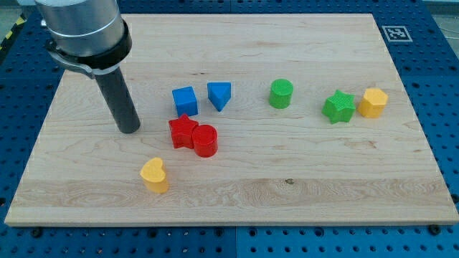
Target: Move blue cube slightly left
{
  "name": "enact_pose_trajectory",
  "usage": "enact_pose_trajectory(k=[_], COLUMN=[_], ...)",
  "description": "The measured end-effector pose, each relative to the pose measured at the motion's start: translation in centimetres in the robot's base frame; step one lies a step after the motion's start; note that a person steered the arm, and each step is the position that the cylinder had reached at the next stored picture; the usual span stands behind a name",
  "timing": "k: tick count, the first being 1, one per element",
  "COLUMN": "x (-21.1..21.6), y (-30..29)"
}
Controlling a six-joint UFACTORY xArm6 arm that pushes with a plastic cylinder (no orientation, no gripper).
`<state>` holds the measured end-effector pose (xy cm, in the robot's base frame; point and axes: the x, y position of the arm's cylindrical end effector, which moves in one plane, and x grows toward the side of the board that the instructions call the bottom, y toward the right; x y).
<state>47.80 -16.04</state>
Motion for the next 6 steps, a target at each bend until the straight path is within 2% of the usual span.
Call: enact_pose_trajectory(k=[3,6], x=[-0.8,-1.3], y=[12.2,15.7])
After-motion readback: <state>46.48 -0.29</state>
